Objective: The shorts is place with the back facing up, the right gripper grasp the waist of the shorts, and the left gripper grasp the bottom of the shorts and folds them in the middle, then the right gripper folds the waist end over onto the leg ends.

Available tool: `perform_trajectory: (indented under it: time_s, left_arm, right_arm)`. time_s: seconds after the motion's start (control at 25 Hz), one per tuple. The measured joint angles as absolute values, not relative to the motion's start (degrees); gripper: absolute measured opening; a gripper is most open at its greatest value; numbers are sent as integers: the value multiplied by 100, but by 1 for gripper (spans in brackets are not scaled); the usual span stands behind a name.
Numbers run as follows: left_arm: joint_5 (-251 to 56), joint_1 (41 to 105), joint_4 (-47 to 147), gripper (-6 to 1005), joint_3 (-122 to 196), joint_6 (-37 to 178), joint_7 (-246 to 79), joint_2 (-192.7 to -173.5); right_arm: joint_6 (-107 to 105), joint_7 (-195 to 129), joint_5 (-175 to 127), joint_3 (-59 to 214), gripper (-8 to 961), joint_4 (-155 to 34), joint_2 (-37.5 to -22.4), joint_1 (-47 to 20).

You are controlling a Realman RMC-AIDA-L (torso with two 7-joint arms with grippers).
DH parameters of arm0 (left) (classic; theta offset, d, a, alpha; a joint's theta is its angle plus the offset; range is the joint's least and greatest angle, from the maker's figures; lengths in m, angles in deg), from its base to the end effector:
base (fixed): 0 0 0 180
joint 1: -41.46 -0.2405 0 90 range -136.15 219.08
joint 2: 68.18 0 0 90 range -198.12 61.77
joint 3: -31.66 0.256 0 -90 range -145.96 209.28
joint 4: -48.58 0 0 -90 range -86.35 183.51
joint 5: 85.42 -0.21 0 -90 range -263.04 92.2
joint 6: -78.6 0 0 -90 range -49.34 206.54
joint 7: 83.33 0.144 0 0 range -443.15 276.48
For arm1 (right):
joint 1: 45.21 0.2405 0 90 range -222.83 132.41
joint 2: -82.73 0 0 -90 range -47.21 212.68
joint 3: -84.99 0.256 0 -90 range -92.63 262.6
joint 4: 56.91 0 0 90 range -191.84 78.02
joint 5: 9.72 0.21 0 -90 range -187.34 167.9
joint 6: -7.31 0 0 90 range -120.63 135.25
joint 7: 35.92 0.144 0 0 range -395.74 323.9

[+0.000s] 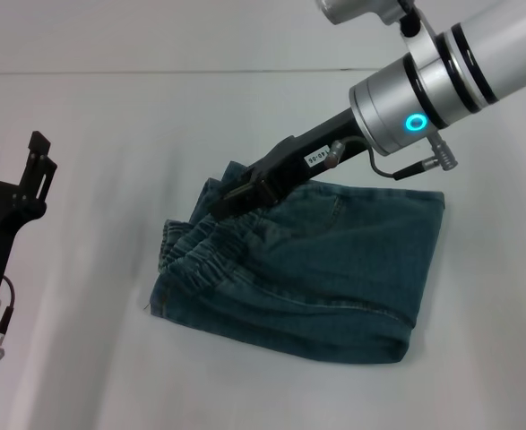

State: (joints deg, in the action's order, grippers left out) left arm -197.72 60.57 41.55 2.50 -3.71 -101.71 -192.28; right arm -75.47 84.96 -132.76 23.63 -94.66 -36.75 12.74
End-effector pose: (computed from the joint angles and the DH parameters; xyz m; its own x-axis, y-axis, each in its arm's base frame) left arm -0.3186 0.2746 -0.0328 0.4916 -0.1352 0.8603 0.8476 -0.1526 -0.5083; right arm 0.0992 0.3957 -0.0566 0.8525 -0.5146 -0.0921 -0.5105 -0.8574 0.0654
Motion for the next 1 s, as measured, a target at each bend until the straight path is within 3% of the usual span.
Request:
perform_trajectory:
  time_s: [0.24, 0.48, 0.68, 1.0]
  left_arm:
    - [-19810, 6075, 4334, 716, 413, -470, -10354, -19209]
    - [-19826, 6071, 5807, 716, 1508, -1446, -11889, -19172]
    - [-19875, 6043, 7490, 716, 3218, -2059, -14159, -18973]
    - [-21150, 6077, 9988, 716, 5118, -2683, -16445, -18999]
  right_arm:
    - [-7811, 8155, -12750, 2474, 460, -9799, -3633, 756]
    - [-8497, 7045, -11629, 3045, 708, -10399, -3578, -613]
    - [-9047, 5822, -11211, 3632, 918, -10373, -3485, -1627]
    - [-9156, 4347, -11339, 3921, 916, -9979, -3367, -2680]
